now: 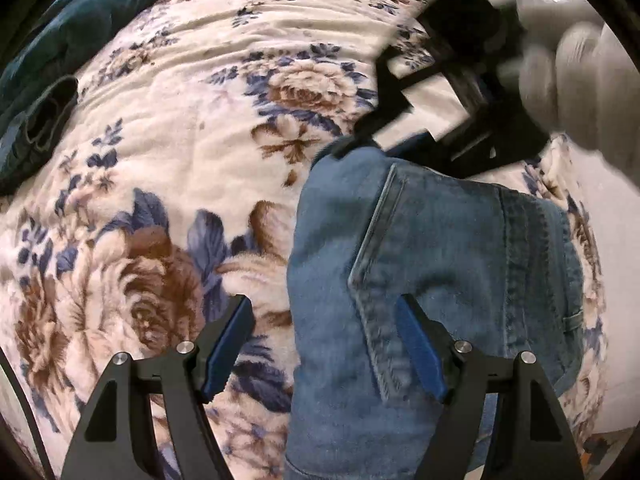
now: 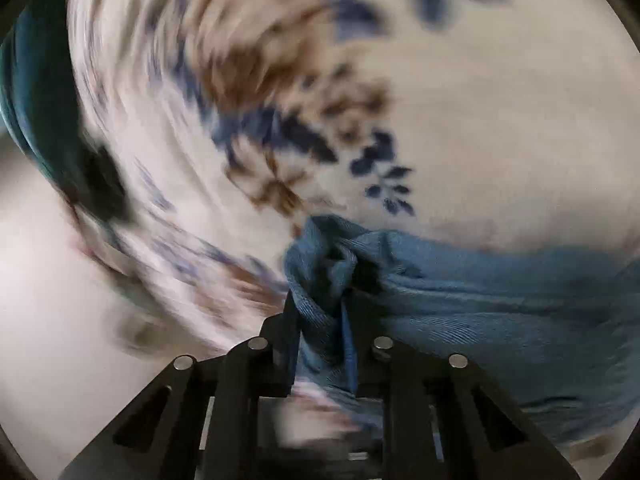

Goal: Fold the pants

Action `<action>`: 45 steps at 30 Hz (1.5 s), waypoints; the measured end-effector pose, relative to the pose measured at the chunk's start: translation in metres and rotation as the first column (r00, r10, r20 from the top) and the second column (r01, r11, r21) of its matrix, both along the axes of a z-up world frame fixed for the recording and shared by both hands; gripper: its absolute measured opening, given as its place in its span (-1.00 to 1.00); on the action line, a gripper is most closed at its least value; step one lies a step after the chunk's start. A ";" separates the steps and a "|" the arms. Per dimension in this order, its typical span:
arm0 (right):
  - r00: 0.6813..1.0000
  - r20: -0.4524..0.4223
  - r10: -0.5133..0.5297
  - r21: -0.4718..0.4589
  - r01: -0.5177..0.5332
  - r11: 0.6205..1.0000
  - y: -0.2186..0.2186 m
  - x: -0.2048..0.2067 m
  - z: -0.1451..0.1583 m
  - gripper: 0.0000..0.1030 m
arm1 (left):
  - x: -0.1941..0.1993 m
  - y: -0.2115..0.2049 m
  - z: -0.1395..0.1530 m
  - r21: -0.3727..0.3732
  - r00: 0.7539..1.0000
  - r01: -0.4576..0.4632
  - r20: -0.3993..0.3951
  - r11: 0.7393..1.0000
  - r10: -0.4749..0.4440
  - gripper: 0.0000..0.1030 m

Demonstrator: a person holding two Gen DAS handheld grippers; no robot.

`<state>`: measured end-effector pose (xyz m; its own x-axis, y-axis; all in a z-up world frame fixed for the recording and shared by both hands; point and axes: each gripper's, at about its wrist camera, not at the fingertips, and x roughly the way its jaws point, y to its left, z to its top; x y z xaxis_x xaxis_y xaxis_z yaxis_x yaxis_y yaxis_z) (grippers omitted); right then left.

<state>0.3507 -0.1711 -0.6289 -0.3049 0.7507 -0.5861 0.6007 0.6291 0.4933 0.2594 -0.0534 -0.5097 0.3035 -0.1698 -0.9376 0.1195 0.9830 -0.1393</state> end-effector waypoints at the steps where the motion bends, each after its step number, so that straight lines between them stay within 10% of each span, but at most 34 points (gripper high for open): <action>1: 0.998 -0.019 -0.061 0.004 0.061 0.998 -0.008 -0.008 -0.009 -0.69 | -0.001 -0.001 -0.001 0.001 1.000 0.001 -0.003 1.000 -0.001 0.42; 4: 0.995 -0.051 -0.087 -0.001 0.087 0.996 -0.009 -0.012 -0.016 -0.67 | -0.002 -0.005 -0.001 0.018 1.000 0.012 0.004 1.000 -0.012 0.42; 7: 0.945 0.121 0.303 -0.165 -0.282 0.945 0.025 0.039 0.023 -0.41 | -0.002 -0.005 0.001 0.015 1.000 0.009 -0.001 1.000 -0.009 0.42; 8: 0.882 0.181 0.435 -0.245 -0.388 0.889 0.041 0.051 0.038 0.00 | -0.003 -0.005 0.001 0.017 1.000 0.009 -0.001 1.000 -0.009 0.42; 10: 0.635 0.245 0.732 -0.457 -0.591 0.665 0.085 0.073 0.069 0.46 | -0.003 -0.006 0.001 0.021 1.000 0.011 0.004 1.000 -0.011 0.42; 12: 0.425 0.204 0.882 -0.520 -0.716 0.466 0.138 0.073 0.068 0.46 | -0.003 -0.006 0.001 0.023 1.000 0.012 0.005 1.000 -0.012 0.42; 15: 0.218 0.065 0.974 -0.494 -0.841 0.221 0.171 0.054 0.036 0.37 | -0.003 -0.008 0.001 0.028 1.000 0.011 0.002 1.000 -0.012 0.42; 17: 0.109 -0.046 0.993 -0.481 -0.874 0.074 0.173 0.042 0.011 -0.16 | -0.001 -0.008 0.000 0.026 1.000 0.013 0.000 1.000 -0.013 0.42; 21: 0.307 -0.052 0.950 -0.455 -0.854 0.251 0.179 0.053 0.000 -0.60 | -0.002 -0.010 0.002 0.019 1.000 0.016 0.009 1.000 -0.016 0.41; 25: 0.735 -0.037 0.677 -0.281 -0.658 0.699 0.110 0.074 0.015 -0.68 | -0.012 -0.014 0.007 0.009 0.998 0.038 0.043 0.999 -0.039 0.42; 29: 0.959 -0.037 0.280 -0.102 -0.282 0.954 0.032 0.057 0.024 -0.77 | -0.025 -0.021 0.011 0.012 0.991 0.089 0.101 0.996 -0.090 0.42; 33: 0.982 -0.105 -0.160 0.053 0.166 0.985 -0.010 0.006 0.006 -0.81 | -0.036 -0.036 0.008 0.032 0.975 0.164 0.146 0.986 -0.167 0.42; 39: 0.805 -0.213 -0.554 0.198 0.591 0.782 -0.024 -0.045 -0.020 -0.90 | -0.030 -0.033 -0.001 0.043 0.975 0.167 0.141 0.985 -0.171 0.47; 42: 0.945 0.048 -0.324 0.093 0.318 0.943 -0.016 -0.004 -0.002 -0.87 | -0.022 -0.029 -0.004 0.031 0.980 0.162 0.114 0.986 -0.165 0.48; 45: 0.973 0.225 0.048 -0.059 -0.036 0.998 0.013 0.037 0.033 -0.32 | -0.018 -0.028 -0.002 0.016 0.983 0.159 0.090 0.987 -0.159 0.48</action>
